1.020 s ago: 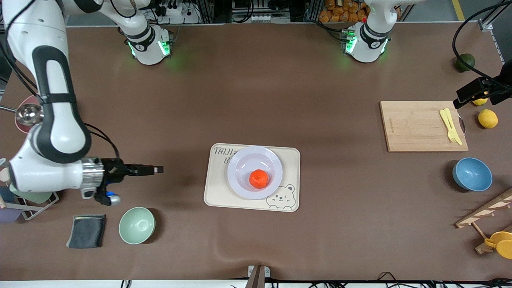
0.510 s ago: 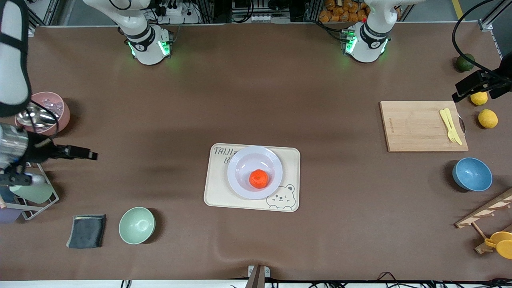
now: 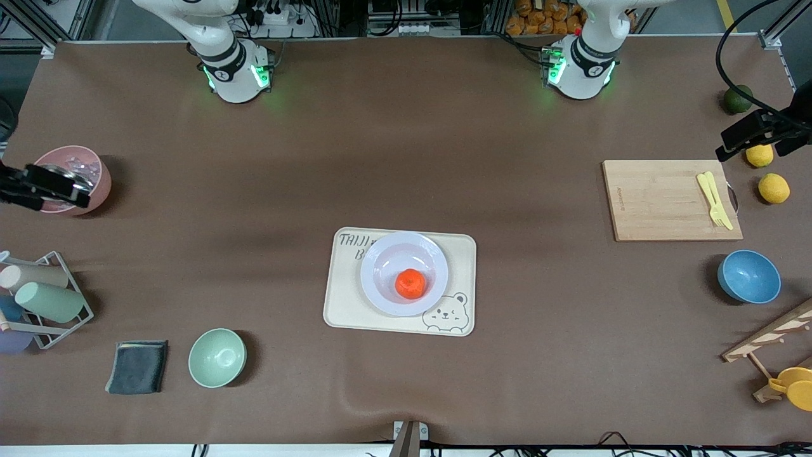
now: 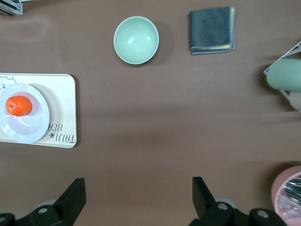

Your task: Place orange and plate with both arms

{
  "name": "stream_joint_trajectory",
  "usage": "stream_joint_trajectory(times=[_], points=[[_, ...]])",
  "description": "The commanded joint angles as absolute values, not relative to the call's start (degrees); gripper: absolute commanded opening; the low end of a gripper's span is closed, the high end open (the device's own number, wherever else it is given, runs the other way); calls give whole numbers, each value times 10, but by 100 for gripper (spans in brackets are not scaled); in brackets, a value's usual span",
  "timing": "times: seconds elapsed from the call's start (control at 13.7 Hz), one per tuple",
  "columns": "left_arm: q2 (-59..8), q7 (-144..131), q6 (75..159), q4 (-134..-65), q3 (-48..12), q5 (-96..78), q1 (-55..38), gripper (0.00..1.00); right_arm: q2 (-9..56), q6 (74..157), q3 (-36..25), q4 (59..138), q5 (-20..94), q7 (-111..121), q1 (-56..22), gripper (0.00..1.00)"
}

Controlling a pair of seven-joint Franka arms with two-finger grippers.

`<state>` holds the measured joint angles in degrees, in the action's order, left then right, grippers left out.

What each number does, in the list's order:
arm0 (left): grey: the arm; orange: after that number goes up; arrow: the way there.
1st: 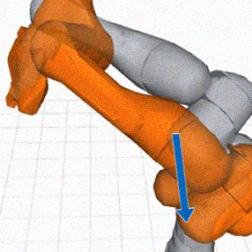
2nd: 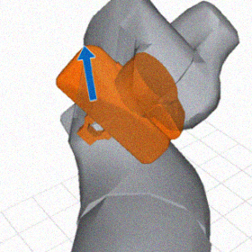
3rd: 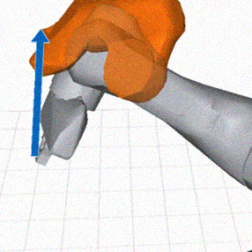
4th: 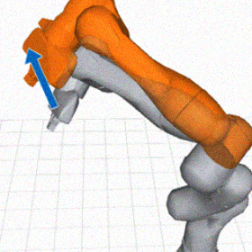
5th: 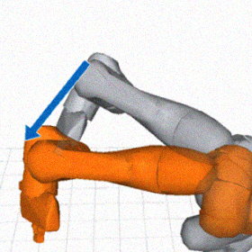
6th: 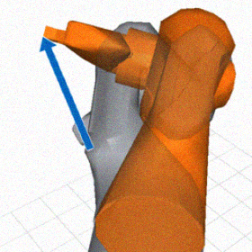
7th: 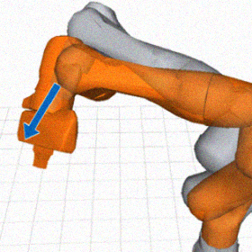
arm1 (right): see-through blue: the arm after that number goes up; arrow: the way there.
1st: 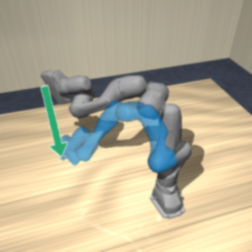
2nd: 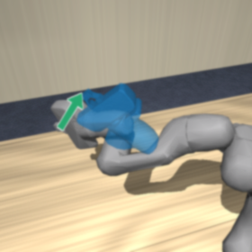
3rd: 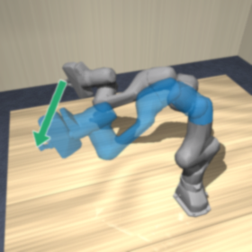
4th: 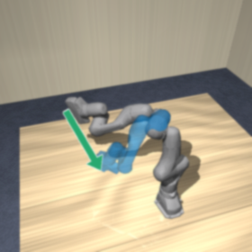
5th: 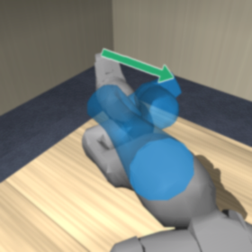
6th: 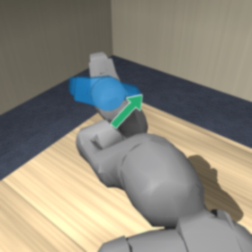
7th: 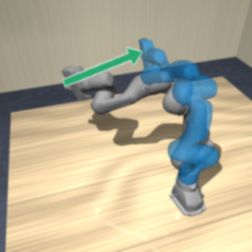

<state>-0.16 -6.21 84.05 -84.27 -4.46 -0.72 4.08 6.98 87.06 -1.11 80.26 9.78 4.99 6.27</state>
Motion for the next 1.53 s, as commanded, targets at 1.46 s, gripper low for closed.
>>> stream_joint_trajectory(times=[1.46], points=[[-4,-53,843,-860,-69,5,30,100,17,903,-16,865,-21,-5,22,100]])
